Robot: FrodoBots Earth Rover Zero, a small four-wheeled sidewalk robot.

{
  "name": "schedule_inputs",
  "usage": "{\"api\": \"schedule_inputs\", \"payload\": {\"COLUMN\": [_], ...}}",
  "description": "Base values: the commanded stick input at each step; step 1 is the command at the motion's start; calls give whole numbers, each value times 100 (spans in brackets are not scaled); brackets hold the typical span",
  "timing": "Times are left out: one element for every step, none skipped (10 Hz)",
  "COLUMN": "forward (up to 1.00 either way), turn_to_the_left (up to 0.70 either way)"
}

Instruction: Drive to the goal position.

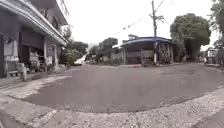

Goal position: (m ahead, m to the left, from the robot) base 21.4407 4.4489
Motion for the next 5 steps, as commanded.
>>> {"api": "schedule_inputs", "payload": {"forward": [70, 70, 70, 70, 70], "turn_to_the_left": [0, 0, 0, 0, 0]}}
